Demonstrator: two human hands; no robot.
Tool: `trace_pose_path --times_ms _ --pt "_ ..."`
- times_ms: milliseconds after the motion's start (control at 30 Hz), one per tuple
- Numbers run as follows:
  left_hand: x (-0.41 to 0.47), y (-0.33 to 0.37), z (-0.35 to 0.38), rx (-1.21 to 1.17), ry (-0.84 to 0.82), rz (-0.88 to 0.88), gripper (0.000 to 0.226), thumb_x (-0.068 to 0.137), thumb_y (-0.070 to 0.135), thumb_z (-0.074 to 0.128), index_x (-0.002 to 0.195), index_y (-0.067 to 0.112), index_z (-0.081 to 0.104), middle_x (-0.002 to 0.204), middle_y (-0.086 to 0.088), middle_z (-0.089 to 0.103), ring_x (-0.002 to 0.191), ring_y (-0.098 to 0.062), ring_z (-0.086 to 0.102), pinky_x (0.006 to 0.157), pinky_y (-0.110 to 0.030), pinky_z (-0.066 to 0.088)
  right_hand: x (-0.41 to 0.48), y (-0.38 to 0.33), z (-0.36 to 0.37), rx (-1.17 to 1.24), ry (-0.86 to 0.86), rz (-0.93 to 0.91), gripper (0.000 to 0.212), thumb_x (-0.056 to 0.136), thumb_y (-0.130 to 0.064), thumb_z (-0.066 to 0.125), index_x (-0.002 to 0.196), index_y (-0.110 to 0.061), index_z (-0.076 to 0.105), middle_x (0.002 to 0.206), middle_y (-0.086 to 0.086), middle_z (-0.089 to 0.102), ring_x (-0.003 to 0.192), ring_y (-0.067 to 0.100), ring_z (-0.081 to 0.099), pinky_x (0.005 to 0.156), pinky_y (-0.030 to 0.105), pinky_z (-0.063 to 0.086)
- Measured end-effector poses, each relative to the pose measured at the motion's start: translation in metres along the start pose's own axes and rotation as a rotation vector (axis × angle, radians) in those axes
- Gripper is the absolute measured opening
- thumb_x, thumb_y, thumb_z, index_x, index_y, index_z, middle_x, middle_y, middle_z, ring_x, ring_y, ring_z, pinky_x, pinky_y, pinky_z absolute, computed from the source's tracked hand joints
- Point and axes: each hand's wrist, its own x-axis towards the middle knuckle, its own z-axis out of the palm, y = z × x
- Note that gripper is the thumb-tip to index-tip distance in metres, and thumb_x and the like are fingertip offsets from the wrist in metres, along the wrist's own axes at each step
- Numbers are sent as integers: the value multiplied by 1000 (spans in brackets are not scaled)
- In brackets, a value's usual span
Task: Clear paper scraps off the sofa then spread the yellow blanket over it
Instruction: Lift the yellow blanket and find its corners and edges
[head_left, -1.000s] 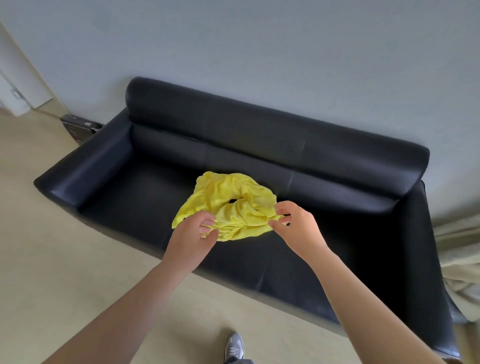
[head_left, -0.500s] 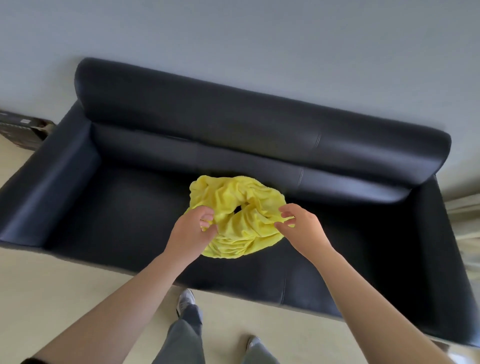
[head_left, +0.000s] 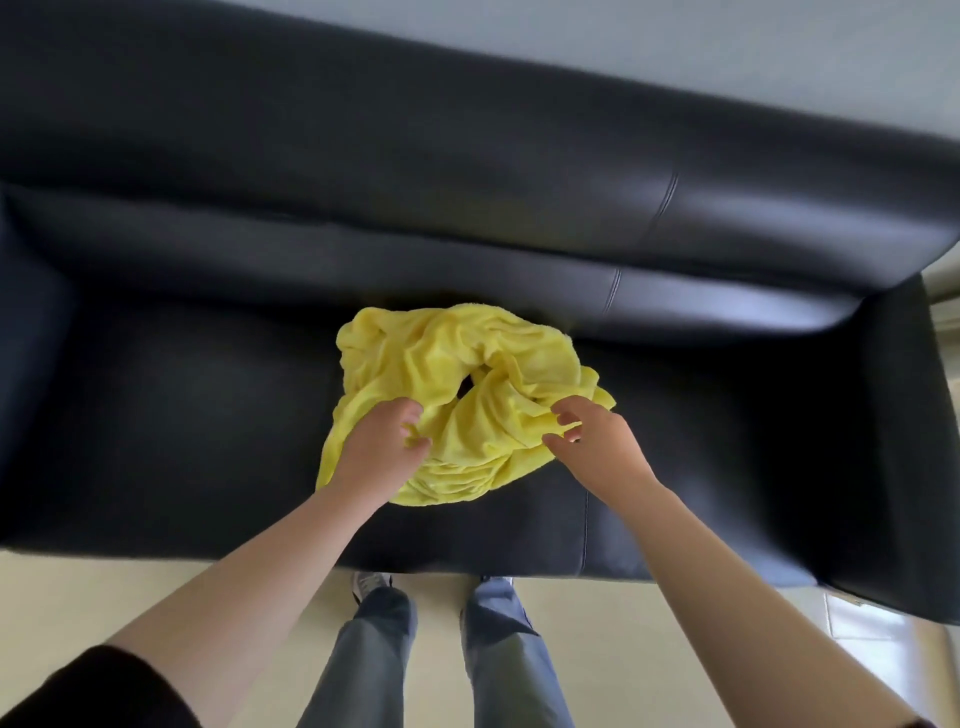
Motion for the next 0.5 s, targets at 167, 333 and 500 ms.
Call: trace_pose_path --times_ms 167,333,500 --pt "37 -25 57 57 -45 -27 47 85 27 66 128 15 52 125 -1 55 106 -16 58 88 -30 48 42 22 21 -17 -5 -3 41 87 -26 65 127 -22 55 114 -4 60 98 15 60 82 33 53" --pt "66 -49 96 84 -73 -69 52 83 32 68 129 14 50 126 -3 54 111 -20 56 90 -33 47 71 45 49 -19 -14 -25 40 87 -25 65 126 -21 55 114 -4 60 98 13 60 75 27 49" --pt "88 -67 126 149 -32 -107 68 81 39 69 137 9 42 132 -8 50 120 -23 51 96 -33 42 86 66 80 -12 -36 -28 39 88 -25 65 125 -22 56 114 -3 60 98 14 60 79 29 51"
